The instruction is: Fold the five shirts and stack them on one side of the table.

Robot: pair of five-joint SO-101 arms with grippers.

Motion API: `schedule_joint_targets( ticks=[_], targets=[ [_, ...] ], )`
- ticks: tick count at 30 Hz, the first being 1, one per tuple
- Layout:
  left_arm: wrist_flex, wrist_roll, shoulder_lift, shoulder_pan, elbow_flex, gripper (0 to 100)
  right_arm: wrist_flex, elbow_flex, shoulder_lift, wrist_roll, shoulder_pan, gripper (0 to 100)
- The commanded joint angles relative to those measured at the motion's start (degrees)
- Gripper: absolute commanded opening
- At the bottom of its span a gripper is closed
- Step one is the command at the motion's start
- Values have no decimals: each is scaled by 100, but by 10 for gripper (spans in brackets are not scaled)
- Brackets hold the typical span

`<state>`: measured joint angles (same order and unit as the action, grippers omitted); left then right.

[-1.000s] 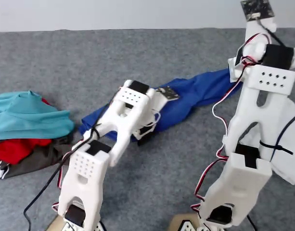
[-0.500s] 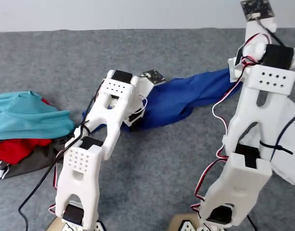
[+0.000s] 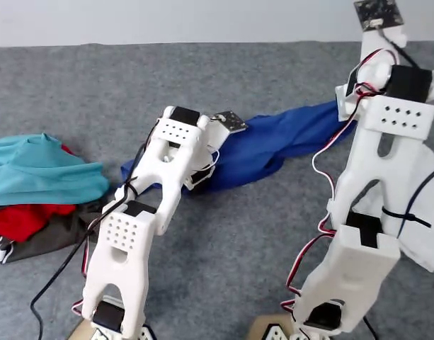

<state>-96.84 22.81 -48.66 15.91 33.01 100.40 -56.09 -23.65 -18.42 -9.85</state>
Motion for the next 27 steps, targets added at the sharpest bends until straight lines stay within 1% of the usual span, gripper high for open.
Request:
schedule_joint_targets(
  ticks=[1,4,10,14,18,24,27],
  targets=[
    [-378,-62,237,-53,514,6,242,-79,505,-62,31,9],
    [-378,-299,835,-141,796,6,242,-53,690,-62,31,9],
    [-369,-334,2646,-202,796,6,224,-79,1042,-70,-57,9],
    [-369,-343,3745,-624,769,6,198,-79,1191,-70,-277,9],
    [-360,-343,4580,-1196,769,6,198,-88,1358,-70,-505,9],
    [-360,-352,5415,-1952,778,6,22,-88,1701,-70,-804,9],
    [-360,-589,5723,-2189,804,6,-66,-88,2018,-70,-804,9]
  ],
)
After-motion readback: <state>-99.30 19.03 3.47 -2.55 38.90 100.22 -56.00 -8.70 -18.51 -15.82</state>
